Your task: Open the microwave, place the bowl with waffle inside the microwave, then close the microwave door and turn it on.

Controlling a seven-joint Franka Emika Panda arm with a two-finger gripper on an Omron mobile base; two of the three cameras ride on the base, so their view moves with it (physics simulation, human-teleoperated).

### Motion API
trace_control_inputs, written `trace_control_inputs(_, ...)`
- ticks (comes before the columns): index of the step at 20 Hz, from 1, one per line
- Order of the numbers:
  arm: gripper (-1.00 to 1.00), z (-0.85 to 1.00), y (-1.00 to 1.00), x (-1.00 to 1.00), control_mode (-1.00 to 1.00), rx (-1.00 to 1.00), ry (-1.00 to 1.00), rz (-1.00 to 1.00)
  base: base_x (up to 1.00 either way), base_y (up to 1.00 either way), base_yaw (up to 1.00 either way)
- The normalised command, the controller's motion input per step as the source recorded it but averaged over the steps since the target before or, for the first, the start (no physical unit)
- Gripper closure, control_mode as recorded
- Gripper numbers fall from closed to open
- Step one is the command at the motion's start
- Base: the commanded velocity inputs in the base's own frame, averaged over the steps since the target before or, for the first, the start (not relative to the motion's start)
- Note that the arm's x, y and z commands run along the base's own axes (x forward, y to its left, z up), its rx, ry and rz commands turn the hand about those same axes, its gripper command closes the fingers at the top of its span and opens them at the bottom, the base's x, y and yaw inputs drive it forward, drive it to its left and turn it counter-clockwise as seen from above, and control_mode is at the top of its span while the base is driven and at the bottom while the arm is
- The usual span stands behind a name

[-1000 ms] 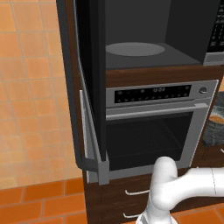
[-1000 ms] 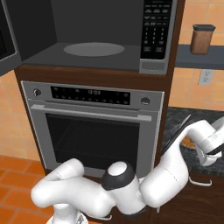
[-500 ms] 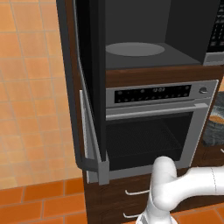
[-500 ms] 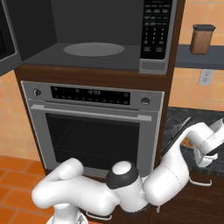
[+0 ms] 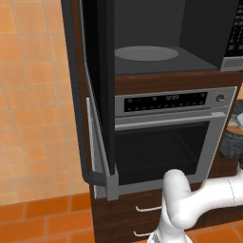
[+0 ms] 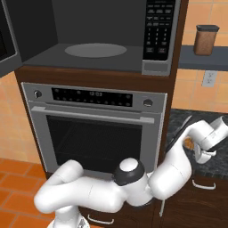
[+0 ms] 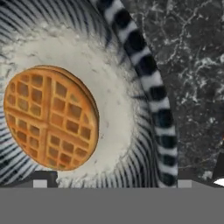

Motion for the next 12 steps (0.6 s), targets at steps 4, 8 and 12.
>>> trace_control_inputs(4,-1.0,-0.27,-0.27,0.02,-1.0,0.05,0.09,0.0,0.0,0.0,0.0)
trace_control_inputs(8,-1.0,-0.34,-0.06,-0.08,-1.0,0.01,0.04,-0.03,0.0,0.0,0.0)
trace_control_inputs(12,-1.0,-0.01,0.0,0.0,-1.0,0.0,0.0,0.0,0.0,0.0,0.0)
